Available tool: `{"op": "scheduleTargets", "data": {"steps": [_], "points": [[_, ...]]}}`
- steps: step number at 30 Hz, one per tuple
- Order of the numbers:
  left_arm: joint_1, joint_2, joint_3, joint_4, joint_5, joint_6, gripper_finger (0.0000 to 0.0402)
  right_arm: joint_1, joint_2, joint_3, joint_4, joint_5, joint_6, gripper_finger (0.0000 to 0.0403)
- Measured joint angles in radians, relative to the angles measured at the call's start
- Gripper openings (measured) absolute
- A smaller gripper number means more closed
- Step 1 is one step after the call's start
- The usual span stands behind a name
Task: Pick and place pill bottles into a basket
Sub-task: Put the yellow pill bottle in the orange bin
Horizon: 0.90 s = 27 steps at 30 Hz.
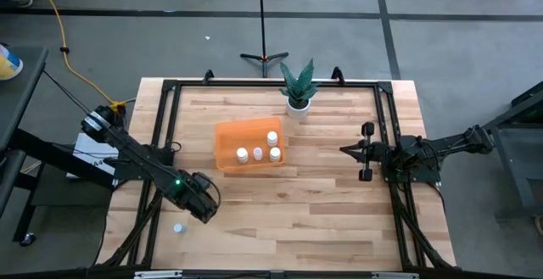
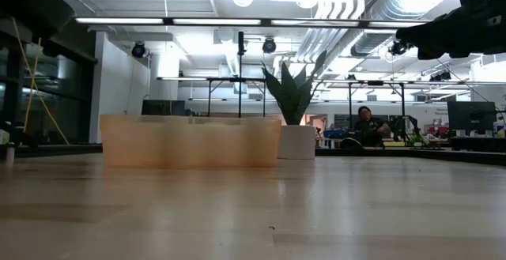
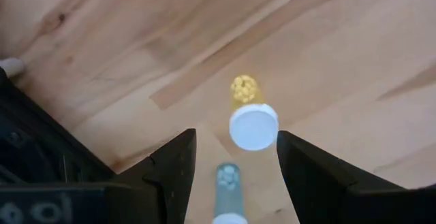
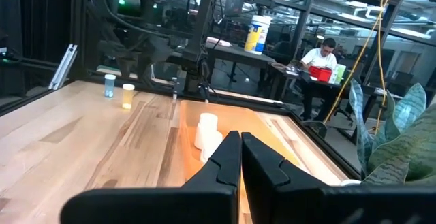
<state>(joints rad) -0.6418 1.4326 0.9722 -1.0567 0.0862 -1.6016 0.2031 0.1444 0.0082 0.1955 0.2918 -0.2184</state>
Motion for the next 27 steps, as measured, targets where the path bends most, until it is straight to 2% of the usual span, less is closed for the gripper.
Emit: {"op": "scheduleTargets", "data": {"steps": [4, 9, 13, 27], "points": [[0.000, 0.000, 0.000, 0.007, -0.044, 0.001, 0.0239, 0.000, 0.000, 0.000, -0.005, 0.048, 0.000, 0.0002], [0.000, 0.000, 0.000, 0.031, -0.044, 0.060, 0.0239, 0.000, 0.000, 0.000, -0.016, 0.081, 0.000, 0.0007], [0.000, 0.005, 0.001, 0.036, -0.054, 0.178, 0.0239, 0.000, 0.000, 0.000, -0.019, 0.081, 0.000, 0.0004], [0.000, 0.084, 0.001, 0.037, -0.023, 0.278, 0.0239, 0.000, 0.000, 0.000, -0.022, 0.080, 0.000, 0.0002]]}}
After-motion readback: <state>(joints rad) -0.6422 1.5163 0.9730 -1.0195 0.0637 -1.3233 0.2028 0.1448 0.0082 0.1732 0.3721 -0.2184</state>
